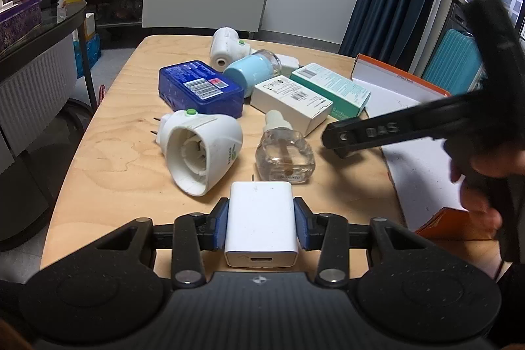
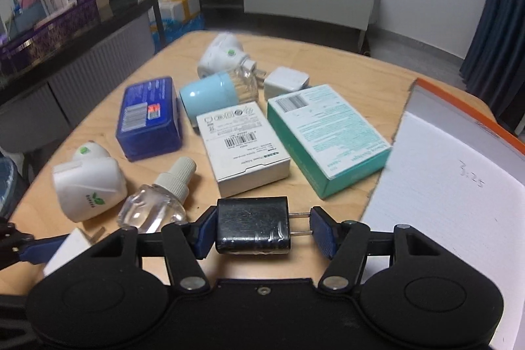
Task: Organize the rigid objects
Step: 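Carry both chargers over the white box with both tools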
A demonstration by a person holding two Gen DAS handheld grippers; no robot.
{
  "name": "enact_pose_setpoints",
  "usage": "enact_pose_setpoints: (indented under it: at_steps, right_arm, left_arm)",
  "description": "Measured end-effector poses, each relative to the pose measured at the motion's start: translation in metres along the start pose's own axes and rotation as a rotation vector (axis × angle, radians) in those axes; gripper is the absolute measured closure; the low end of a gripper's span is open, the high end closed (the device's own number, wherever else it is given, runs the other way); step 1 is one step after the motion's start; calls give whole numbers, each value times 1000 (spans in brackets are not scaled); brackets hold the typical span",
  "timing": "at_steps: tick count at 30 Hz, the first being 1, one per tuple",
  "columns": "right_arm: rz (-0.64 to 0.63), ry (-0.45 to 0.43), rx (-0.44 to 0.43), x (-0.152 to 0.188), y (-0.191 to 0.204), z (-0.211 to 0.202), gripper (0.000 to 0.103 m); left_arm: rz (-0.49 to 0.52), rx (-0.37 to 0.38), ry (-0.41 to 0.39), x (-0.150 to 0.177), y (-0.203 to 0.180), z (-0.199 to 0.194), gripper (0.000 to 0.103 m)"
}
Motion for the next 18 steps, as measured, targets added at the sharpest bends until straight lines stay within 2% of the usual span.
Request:
enact_pose_setpoints:
  at_steps: [8, 14, 18]
  right_arm:
    - [63, -105, 33, 6, -22, -54, 31]
    - [166, -134, 92, 15, -56, -80, 31]
    - [190, -164, 154, 16, -79, -98, 31]
  left_arm:
    - [25, 27, -21, -19, -19, -4, 62]
    - [71, 64, -27, -42, -43, 0, 62]
    - [112, 91, -45, -62, -62, 6, 62]
Point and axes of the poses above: each gripper's, at about its wrist camera, not at the fingertips, and z roughly the way its jaws point, y to its left, x to its underside, the point moved 4 cm from there along z, roughly the way its jaws point, and after that the axes turned 4 degrees about z, right-handed, at the moved point
